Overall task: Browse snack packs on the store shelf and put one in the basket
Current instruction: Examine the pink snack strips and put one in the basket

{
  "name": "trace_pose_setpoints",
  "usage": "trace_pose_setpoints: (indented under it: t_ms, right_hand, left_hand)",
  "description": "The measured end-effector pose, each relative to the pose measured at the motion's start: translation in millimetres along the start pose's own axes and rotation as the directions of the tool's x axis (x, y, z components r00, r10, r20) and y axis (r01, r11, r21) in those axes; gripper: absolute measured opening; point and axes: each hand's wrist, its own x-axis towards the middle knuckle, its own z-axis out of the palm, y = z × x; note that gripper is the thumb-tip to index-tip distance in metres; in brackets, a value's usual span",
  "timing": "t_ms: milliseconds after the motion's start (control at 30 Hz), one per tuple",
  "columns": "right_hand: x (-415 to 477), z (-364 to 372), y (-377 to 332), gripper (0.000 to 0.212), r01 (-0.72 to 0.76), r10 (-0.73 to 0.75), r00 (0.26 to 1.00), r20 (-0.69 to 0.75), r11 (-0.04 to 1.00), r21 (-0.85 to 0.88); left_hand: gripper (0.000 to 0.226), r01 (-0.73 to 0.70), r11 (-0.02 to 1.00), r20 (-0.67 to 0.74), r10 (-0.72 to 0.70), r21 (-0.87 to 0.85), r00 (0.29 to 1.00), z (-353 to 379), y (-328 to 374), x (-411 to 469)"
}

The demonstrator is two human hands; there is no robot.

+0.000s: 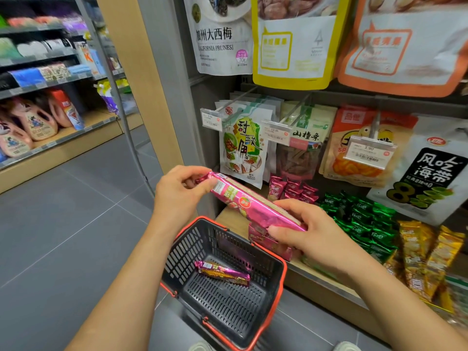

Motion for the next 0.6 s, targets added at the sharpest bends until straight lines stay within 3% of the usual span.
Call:
trace_pose_setpoints:
  t_ms: [133, 267, 367, 467, 600]
  right_hand:
    - [-2, -1, -2, 0.023, -0.018, 0.014, 0.999, 0.048, 0.997, 0.079]
    - [-3, -2, -3, 0.023, -0.007, 0.006, 0.999, 0.053, 1.000, 0.025]
    - [-2, -4, -6, 0.023, -0.024, 0.025, 0.997, 0.067, 0.999, -0.025]
    - [1, -8, -6, 0.028, -0.076, 0.081, 0.995, 0.065, 0.993, -0.087]
    - [2, -10, -7, 0.028, -0.130, 0.129, 0.991, -0.047, 0.991, -0.015]
  left_hand:
    - [0.033, -0.023, 1.000, 0.163, 0.021, 0.014, 0.986, -1, -1, -3]
    - [0.048, -0.107, 0.974, 0.302, 0.042, 0.202, 0.952, 3, -4, -6]
    - [0.042, -0.174, 0.948, 0.348, 0.074, 0.266, 0.935, 3, -3, -6]
    - [0.024, -0.197, 0.957, 0.385, 0.104, 0.211, 0.917, 5, -1, -9]
    - [0.023, -0.203, 0.975, 0.404, 0.150, 0.092, 0.902, 19, 5, -23]
